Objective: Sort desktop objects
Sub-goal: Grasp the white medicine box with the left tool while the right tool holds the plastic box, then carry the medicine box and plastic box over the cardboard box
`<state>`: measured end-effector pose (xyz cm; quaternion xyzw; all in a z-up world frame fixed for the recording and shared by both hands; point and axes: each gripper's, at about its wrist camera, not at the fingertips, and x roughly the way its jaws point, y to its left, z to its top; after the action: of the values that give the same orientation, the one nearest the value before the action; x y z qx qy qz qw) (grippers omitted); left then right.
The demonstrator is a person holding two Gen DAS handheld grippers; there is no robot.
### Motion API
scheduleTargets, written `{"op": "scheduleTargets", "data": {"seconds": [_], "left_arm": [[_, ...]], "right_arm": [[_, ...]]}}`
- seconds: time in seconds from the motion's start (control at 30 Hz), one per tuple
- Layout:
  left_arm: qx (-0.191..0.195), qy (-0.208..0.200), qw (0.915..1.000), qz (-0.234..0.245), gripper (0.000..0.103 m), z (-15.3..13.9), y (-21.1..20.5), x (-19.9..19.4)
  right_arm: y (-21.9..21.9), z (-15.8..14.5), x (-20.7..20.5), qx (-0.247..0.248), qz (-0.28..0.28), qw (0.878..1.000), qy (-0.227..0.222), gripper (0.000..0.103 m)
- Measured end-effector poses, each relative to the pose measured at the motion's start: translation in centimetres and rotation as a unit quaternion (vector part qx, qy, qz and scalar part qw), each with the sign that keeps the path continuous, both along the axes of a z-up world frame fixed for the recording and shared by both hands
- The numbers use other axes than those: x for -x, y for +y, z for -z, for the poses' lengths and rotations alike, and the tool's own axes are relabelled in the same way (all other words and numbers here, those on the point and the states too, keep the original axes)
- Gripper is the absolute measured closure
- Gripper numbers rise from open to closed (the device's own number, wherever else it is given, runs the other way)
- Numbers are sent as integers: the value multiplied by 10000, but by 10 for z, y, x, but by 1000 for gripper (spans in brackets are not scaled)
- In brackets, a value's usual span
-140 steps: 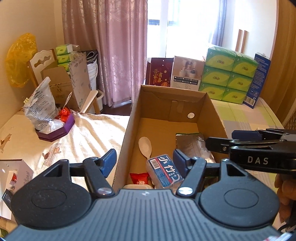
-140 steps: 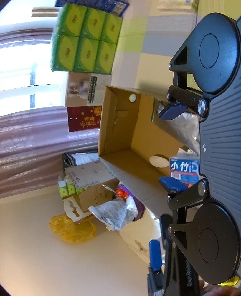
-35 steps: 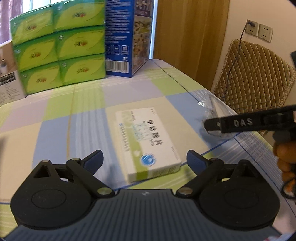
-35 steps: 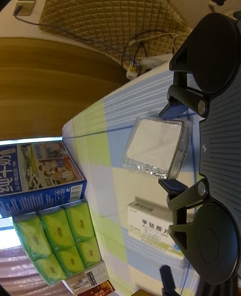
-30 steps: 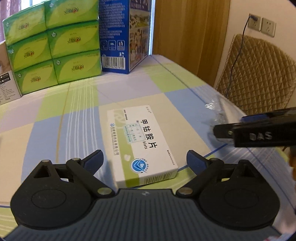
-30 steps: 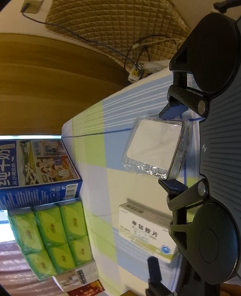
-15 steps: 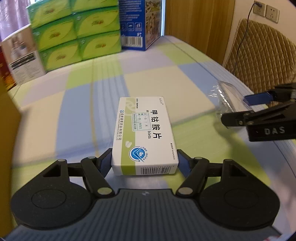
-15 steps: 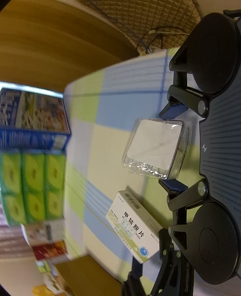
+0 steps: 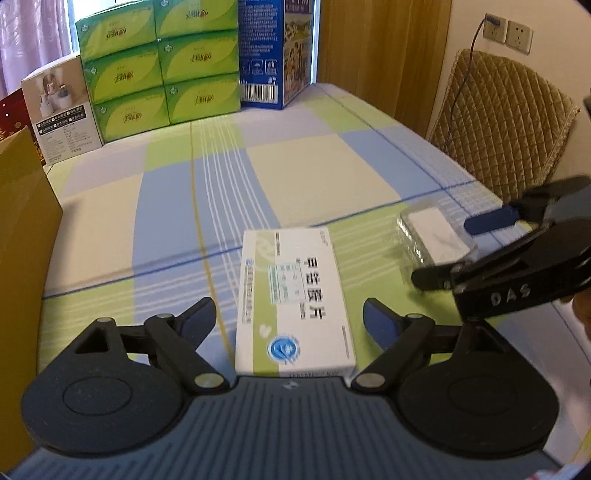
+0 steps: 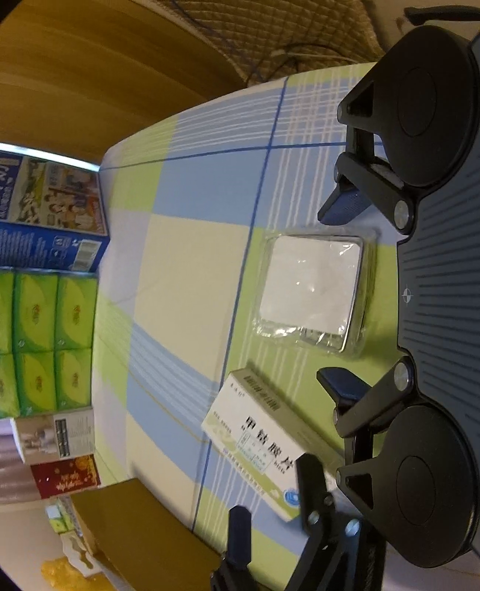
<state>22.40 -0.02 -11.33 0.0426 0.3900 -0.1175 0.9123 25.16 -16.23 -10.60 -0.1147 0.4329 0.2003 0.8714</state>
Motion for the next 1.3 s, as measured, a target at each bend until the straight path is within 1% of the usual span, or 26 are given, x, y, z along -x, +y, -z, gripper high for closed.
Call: {"op": "scheduleTargets", "data": {"seconds": [0.17, 0.3, 0.33, 0.37, 0.43, 0.53, 0.6, 0.7, 0.8, 0.83, 0.9, 0.97, 1.07, 1.17, 1.3], "left_arm": [[55, 119, 9999, -24, 18, 5, 1, -8], [48, 82, 9999, 59, 18, 6, -4, -13], [23, 76, 9999, 81, 18, 7, -6, -14], [-12, 78, 9999, 99, 18, 8, -7, -15], [-64, 100, 9999, 123, 18, 11, -9, -17], [-110, 193, 9996, 144, 18, 17, -11, -23], [-198, 285, 9993, 120, 18, 21, -12, -26], [-261, 292, 9992, 83, 20, 25, -11, -29], [-222, 340, 9992, 6, 24, 30, -8, -36], [-175, 367, 9992, -13, 30, 30, -7, -38], [-106, 349, 9993, -54, 35, 31, -4, -40], [-124, 365, 9992, -61, 36, 30, -4, -38], [-89, 359, 9992, -155, 36, 25, 0, -31], [-88, 297, 9994, -168, 36, 12, 2, -18], [-86, 113, 9997, -219, 36, -18, 7, 7]], "right_arm": [[-5, 4, -7, -107, 199, 9997, 135, 21], [-5, 6, -10, -237, 304, 9989, 269, 21], [-3, 7, -11, -192, 327, 9989, 279, 23], [-3, 7, -11, -154, 354, 9988, 294, 31], [-4, 6, -13, -186, 401, 9985, 320, 35], [-4, 3, -13, -51, 530, 9984, 210, 36], [-6, 0, -14, -115, 586, 9981, 178, 36], [-8, 0, -15, -157, 601, 9978, 227, 36], [-7, -1, -15, -182, 598, 9978, 224, 36], [-7, -2, -15, -194, 601, 9978, 218, 36], [-6, -2, -15, -235, 602, 9976, 236, 37], [-6, -2, -14, -254, 606, 9975, 253, 37], [-8, -7, -10, -295, 618, 9974, 209, 37], [-11, -19, -1, -397, 689, 9968, 63, 37], [-14, -39, 33, -629, 875, 9941, -106, 37]]}}
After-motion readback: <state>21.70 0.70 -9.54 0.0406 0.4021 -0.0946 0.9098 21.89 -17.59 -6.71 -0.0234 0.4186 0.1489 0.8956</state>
